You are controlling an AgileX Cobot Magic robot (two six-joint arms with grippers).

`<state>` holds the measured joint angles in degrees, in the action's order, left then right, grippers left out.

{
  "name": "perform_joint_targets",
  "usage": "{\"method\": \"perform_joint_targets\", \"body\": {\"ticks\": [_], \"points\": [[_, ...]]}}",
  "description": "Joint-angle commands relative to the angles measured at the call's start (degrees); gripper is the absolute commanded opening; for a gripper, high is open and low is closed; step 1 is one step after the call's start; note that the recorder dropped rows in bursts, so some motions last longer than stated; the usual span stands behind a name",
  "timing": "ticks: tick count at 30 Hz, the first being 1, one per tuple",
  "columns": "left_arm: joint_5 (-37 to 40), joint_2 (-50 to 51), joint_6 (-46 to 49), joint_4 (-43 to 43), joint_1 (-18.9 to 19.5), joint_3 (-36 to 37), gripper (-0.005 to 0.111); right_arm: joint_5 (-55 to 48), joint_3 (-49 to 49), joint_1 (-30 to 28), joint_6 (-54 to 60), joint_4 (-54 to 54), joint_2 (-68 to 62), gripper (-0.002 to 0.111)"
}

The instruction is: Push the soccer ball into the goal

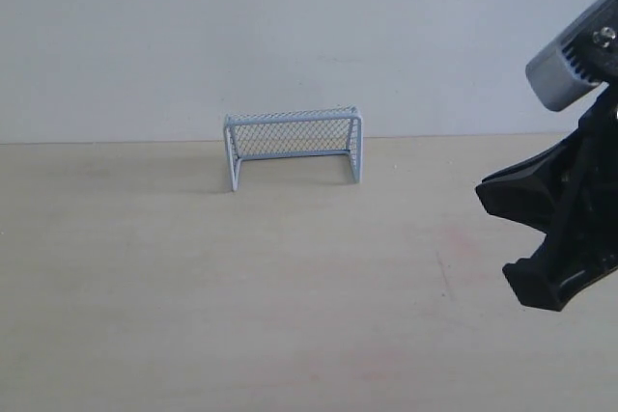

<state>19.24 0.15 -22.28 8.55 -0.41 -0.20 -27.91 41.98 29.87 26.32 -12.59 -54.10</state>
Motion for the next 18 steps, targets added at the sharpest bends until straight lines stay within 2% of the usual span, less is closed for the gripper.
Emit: {"method": "perform_joint_targets", "body": {"ticks": [1, 12, 15, 18], "points": [[-0.16, -0.15, 0.27, 0.24, 0.24, 0.20, 0.004, 0.08, -0.10, 0.16, -0.48, -0.56, 0.31, 0.000], [-0.16, -0.15, 0.27, 0.24, 0.24, 0.20, 0.004, 7.33, -0.13, -0.34, -1.00, -3.22, 0.31, 0.000], [-0.16, -0.15, 0.27, 0.24, 0.24, 0.20, 0.004, 10.51, -0.13, -3.82, -1.00, -8.83, 0.50, 0.000], [-0.16, -0.15, 0.27, 0.24, 0.24, 0.20, 0.004, 12.92, -0.94, -10.88, -1.00, -18.12, 2.49, 0.000]]}}
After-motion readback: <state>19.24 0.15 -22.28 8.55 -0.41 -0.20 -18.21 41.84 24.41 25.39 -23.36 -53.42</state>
